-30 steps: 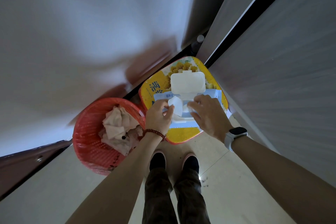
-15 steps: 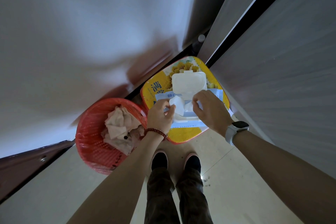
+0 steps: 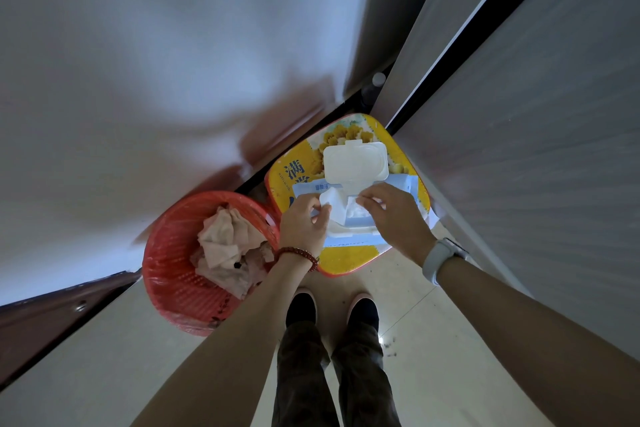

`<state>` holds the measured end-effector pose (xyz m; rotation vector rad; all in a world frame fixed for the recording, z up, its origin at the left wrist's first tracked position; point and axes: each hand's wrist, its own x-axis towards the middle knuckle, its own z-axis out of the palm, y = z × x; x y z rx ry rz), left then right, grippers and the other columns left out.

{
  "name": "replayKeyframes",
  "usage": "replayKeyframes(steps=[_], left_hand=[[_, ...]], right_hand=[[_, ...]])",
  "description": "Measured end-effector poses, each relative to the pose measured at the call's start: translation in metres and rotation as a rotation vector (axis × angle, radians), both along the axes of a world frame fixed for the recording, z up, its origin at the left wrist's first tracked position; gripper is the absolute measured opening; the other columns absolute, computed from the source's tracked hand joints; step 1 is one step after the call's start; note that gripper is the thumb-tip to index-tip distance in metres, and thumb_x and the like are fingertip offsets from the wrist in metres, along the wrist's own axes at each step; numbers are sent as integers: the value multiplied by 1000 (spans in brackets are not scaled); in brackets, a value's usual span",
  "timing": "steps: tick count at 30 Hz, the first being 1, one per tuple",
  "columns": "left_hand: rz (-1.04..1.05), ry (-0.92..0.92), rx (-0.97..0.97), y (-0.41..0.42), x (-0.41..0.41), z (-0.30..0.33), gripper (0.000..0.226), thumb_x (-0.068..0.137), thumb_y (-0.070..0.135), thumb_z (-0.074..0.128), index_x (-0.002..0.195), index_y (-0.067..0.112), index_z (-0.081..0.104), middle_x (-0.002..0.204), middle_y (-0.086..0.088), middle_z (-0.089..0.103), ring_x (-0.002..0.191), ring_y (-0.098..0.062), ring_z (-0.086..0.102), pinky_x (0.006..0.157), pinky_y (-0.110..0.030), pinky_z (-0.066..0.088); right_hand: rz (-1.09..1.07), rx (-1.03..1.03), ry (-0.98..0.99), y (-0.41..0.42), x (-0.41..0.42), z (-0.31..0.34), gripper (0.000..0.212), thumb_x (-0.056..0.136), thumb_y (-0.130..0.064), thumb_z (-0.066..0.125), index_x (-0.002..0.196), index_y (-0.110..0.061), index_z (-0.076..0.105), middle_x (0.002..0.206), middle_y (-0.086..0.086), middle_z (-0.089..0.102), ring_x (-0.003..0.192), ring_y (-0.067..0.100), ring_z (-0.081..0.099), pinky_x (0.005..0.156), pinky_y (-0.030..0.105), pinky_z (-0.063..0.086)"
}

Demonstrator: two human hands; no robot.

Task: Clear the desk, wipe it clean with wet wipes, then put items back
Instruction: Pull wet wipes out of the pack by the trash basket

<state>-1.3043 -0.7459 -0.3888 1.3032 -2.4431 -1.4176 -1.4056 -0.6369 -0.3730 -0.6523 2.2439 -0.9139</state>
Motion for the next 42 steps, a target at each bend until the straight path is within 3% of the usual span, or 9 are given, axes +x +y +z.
replayKeyframes(steps=[3, 8, 12, 17, 25, 29, 33, 39, 42], left_hand=[[-10, -17, 1, 0, 0, 1, 15, 85, 8, 56, 73, 1, 54, 84, -20, 60, 73, -22, 51, 60, -12, 31], [-51, -49, -14, 1, -2, 3, 16, 86, 7, 55, 81, -7, 57, 92, -21, 61, 75, -18, 48, 62, -11, 32], [-88, -40, -57, 6, -4, 2, 14, 86, 5, 54, 78, -7, 56, 90, -22, 61, 79, -29, 57, 68, -31, 46], [-114, -46, -92, 8, -5, 6, 15, 86, 7, 54, 78, -6, 54, 89, -22, 58, 78, -34, 57, 70, -43, 50], [24, -126, 256, 8, -10, 31, 30, 82, 17, 62, 107, 3, 54, 117, -12, 59, 111, -23, 53, 85, -26, 39], [-18, -189, 435, 7, -9, 63, 68, 79, 17, 68, 135, 9, 30, 140, -12, 37, 129, -25, 36, 99, -32, 35], [54, -13, 521, 8, -9, 126, 49, 89, 22, 53, 133, 10, 34, 142, -12, 37, 127, -22, 38, 99, -34, 36], [319, 243, 1214, -6, 11, 257, 53, 87, 54, 35, 128, 21, 46, 134, 2, 49, 129, -16, 39, 112, -47, 24], [213, 410, 1022, -10, 35, 333, 36, 89, 38, 45, 113, 16, 60, 107, 3, 65, 103, -6, 59, 95, -31, 46]], right_hand=[[-222, -67, -144, -1, -4, 13, 12, 89, -6, 54, 83, -2, 64, 76, 4, 59, 71, 13, 49, 64, 5, 37], [-611, -269, -401, 13, -11, 21, 22, 90, -9, 54, 71, -18, 61, 70, 1, 55, 73, 15, 50, 76, 33, 47], [-385, -173, -394, 7, 3, 29, 15, 89, -6, 56, 76, -11, 63, 68, -7, 56, 60, -6, 51, 67, 8, 41], [-598, -364, -450, 9, -21, 47, 24, 91, -5, 52, 72, -16, 62, 58, -14, 62, 60, 2, 58, 61, 18, 52], [-823, -496, -346, 17, -43, 88, 23, 92, -15, 53, 69, -12, 58, 62, 3, 48, 58, 14, 44, 56, 26, 42], [-761, -468, -276, 24, -37, 115, 32, 93, -15, 51, 61, -17, 54, 50, -7, 46, 53, 12, 40, 50, 23, 38], [-668, -440, -315, 24, -21, 169, 33, 95, -14, 46, 62, -16, 51, 43, -13, 44, 43, 3, 38, 41, 17, 34], [-422, -582, -505, 2, 14, 286, 29, 96, -11, 41, 70, -14, 55, 53, -11, 57, 53, 2, 52, 49, 16, 46], [-360, -648, -469, -12, 26, 341, 35, 96, -14, 43, 65, -21, 60, 56, -9, 54, 56, 6, 50, 53, 22, 47]])
